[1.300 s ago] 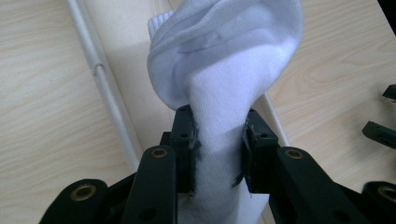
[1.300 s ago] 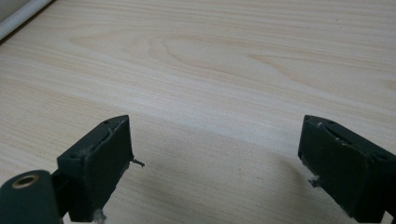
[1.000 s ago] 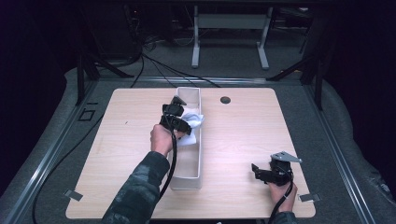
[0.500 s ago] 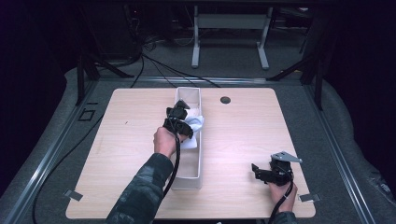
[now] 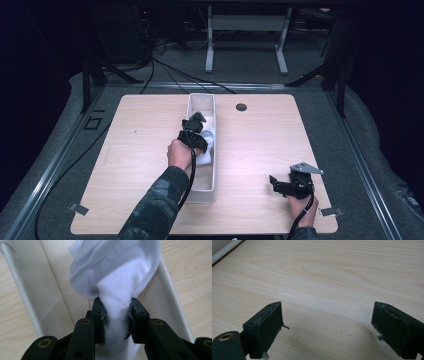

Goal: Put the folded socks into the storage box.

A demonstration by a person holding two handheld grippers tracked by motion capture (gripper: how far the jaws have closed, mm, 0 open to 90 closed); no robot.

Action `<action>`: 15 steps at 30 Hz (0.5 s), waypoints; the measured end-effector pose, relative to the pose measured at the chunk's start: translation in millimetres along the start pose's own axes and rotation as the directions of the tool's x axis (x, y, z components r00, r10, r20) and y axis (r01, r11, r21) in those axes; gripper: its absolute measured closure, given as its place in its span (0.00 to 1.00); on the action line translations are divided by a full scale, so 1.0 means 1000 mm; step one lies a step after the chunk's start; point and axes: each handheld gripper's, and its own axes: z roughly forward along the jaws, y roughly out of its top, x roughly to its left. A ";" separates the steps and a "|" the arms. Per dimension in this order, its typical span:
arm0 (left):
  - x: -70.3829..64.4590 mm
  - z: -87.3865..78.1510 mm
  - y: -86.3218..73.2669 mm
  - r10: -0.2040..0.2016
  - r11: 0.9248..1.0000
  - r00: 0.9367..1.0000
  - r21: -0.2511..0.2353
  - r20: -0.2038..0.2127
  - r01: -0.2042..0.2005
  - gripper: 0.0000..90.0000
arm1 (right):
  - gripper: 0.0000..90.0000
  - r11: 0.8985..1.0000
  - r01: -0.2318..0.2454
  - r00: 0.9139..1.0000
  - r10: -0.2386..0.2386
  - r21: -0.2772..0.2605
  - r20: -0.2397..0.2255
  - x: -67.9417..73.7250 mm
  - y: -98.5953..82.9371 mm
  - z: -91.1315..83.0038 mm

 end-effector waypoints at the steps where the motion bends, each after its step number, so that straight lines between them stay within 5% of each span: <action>1: 0.000 0.002 -0.001 0.003 1.000 1.000 0.006 -0.002 -0.003 0.78 | 0.11 1.000 0.000 1.000 0.000 0.000 0.000 0.000 0.000 0.000; 15: -0.003 0.016 -0.005 0.000 0.999 1.000 0.034 -0.023 0.001 0.76 | 0.11 1.000 -0.005 1.000 0.005 0.003 -0.006 -0.001 0.000 -0.001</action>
